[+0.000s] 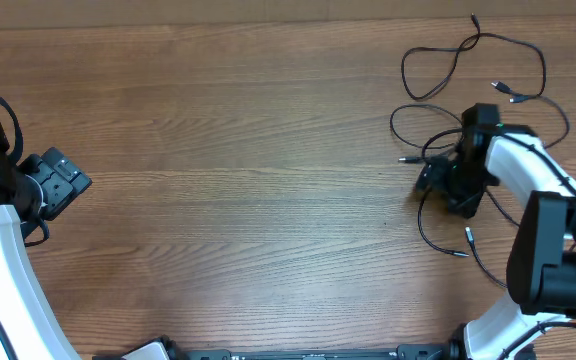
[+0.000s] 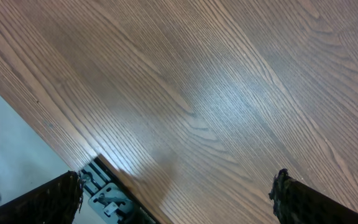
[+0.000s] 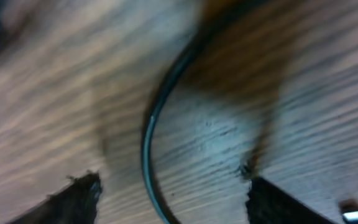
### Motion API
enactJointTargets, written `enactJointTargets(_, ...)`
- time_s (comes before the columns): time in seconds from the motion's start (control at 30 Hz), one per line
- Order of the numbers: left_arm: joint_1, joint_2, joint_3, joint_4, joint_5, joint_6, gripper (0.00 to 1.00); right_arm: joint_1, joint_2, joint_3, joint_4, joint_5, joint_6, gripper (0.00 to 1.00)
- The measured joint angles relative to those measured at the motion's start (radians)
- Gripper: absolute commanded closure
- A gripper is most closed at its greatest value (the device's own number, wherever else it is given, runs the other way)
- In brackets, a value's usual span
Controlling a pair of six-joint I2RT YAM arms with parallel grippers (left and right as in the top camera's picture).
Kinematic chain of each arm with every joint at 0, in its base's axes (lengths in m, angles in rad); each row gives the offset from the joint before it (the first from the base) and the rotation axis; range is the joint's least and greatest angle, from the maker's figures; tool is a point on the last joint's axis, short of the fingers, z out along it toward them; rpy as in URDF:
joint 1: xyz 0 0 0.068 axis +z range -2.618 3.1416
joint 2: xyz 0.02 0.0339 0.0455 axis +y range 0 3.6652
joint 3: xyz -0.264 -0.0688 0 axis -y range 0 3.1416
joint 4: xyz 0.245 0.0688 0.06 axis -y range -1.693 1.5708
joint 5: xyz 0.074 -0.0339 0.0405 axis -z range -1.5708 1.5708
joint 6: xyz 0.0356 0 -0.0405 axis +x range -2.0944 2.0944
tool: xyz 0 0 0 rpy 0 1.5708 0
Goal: Untangle cables
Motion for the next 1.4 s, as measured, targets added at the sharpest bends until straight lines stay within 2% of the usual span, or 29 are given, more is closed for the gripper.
enactJointTargets(0.23,0.000,0.000,0.000,0.000,0.000,0.000,0.00,0.061,0.000,-0.011,0.019,0.048,0.037,0.41)
enactJointTargets(0.47,0.000,0.000,0.000,0.000,0.000,0.000,0.01,0.111,0.000,-0.012,0.006,0.137,0.075,0.61)
enactJointTargets(0.63,0.000,0.000,0.000,0.000,0.000,0.000,0.00,0.116,0.000,-0.018,0.010,0.151,0.093,0.82)
enactJointTargets(0.8,0.000,0.000,0.000,0.000,0.000,0.000,0.00,0.117,-0.003,-0.024,0.014,0.133,0.096,0.90)
enactJointTargets(0.87,0.000,0.000,0.000,0.000,0.000,0.000,0.00,0.117,-0.004,-0.026,0.008,0.125,0.095,0.96)
enactJointTargets(1.4,0.000,0.000,0.000,0.000,0.000,0.000,0.00,0.117,-0.004,-0.033,-0.056,0.057,0.099,0.96)
